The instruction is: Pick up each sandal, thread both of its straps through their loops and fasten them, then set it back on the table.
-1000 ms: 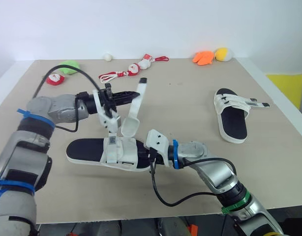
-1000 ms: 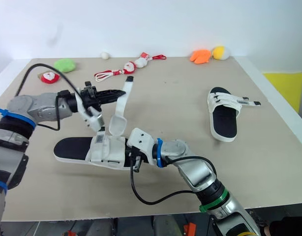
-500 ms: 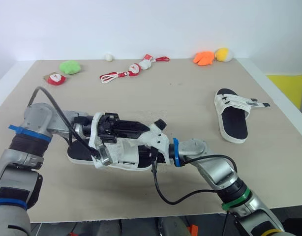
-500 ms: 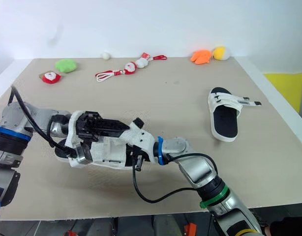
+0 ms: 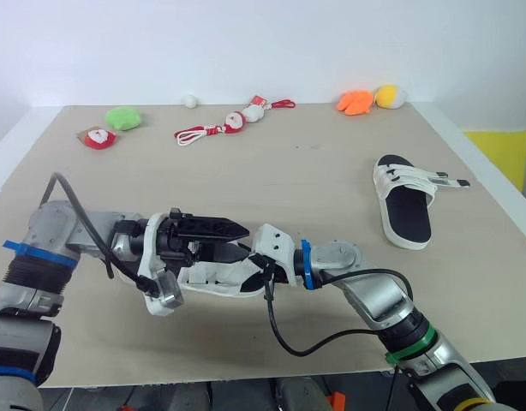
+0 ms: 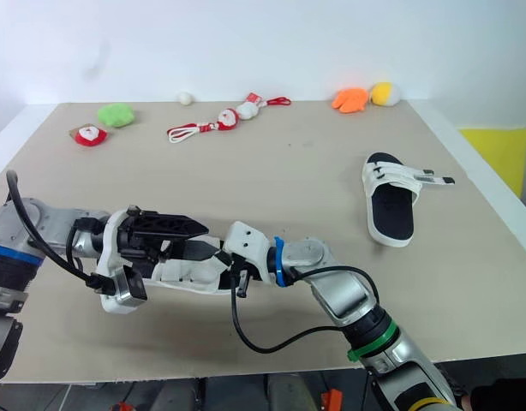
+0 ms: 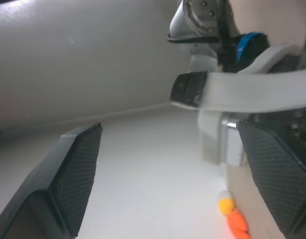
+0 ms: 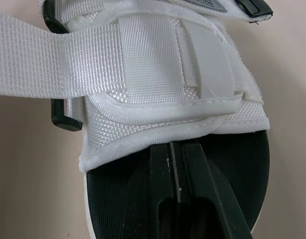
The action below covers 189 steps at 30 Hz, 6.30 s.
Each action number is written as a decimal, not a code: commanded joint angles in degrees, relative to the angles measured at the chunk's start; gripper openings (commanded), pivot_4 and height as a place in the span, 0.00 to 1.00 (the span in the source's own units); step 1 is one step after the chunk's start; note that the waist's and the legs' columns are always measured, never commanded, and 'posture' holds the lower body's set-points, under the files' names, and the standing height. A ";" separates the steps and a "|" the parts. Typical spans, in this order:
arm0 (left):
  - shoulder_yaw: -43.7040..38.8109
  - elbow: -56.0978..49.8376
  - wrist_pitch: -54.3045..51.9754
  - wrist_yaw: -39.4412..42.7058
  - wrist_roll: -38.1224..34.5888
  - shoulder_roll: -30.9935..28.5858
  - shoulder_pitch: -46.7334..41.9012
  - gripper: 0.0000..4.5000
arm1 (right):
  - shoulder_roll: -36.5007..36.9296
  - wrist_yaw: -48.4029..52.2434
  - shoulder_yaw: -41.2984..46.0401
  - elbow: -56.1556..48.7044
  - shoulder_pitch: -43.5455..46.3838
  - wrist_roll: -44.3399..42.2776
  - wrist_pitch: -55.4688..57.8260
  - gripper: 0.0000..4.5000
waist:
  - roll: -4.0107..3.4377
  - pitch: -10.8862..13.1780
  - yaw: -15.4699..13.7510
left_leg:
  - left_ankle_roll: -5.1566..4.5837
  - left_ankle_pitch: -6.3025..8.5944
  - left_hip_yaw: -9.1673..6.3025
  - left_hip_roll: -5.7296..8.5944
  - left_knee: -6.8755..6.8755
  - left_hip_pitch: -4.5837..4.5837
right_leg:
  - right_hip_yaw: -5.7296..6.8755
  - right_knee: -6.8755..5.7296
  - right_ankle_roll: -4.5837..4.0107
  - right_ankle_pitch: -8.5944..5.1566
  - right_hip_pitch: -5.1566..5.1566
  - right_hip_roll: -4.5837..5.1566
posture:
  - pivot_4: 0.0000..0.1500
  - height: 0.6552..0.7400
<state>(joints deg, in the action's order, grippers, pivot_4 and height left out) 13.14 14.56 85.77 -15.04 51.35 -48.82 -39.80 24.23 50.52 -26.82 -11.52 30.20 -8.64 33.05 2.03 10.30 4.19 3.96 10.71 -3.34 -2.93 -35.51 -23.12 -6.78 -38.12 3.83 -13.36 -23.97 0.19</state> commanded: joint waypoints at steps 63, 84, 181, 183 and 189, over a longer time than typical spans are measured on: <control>-10.23 -41.82 -128.20 67.76 -102.84 -6.95 44.39 0.99 | 0.00 0.98 -2.25 1.23 -1.87 2.57 1.32 0.00 | 0.07 -0.09 0.30 | 0.01 0.24 0.10 -0.14 0.11 0.02 | 0.21 0.03 -0.98 -0.55 -0.21 0.04 | 1.00 1.00; -12.74 -37.49 -127.61 72.05 -97.50 -5.68 42.56 0.99 | -0.18 0.81 -2.42 1.80 -1.64 2.49 0.88 0.00 | 0.06 -0.09 0.32 | -0.07 0.18 0.09 -0.15 0.12 0.07 | 0.21 0.02 -0.98 -0.55 -0.23 0.04 | 1.00 1.00; -8.60 -23.46 -138.58 81.32 -96.66 4.97 12.90 0.01 | -2.87 -2.35 -2.22 2.37 -2.07 3.35 0.67 0.00 | 0.13 -0.09 1.42 | -0.01 0.23 -0.05 -0.18 0.18 -0.07 | 0.18 0.05 -0.88 -0.51 -0.24 -0.16 | 1.00 1.00; -8.14 -23.64 -137.30 81.92 -95.62 5.31 13.06 0.01 | -2.89 -2.43 -2.15 2.29 -2.14 3.31 0.78 0.00 | 0.13 -0.09 1.42 | -0.01 0.23 -0.05 -0.18 0.18 -0.07 | 0.18 0.05 -0.87 -0.50 -0.24 -0.16 | 1.00 1.00; -7.77 -24.82 -137.36 83.90 -95.72 5.25 13.66 0.01 | -2.77 -2.47 -2.02 2.08 -2.38 3.24 0.91 0.00 | 0.13 -0.09 1.42 | -0.01 0.23 -0.05 -0.18 0.17 -0.07 | 0.17 0.05 -0.86 -0.50 -0.23 -0.15 | 1.00 1.00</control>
<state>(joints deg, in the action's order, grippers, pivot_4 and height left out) 4.75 -8.19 -52.19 67.56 -44.19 -43.45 -26.57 21.14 48.57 -27.21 -11.23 29.09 -6.88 32.43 2.16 10.21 5.61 3.94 10.94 -3.39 -3.11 -35.33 -23.20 -6.61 -38.07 2.97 -13.86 -24.20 0.04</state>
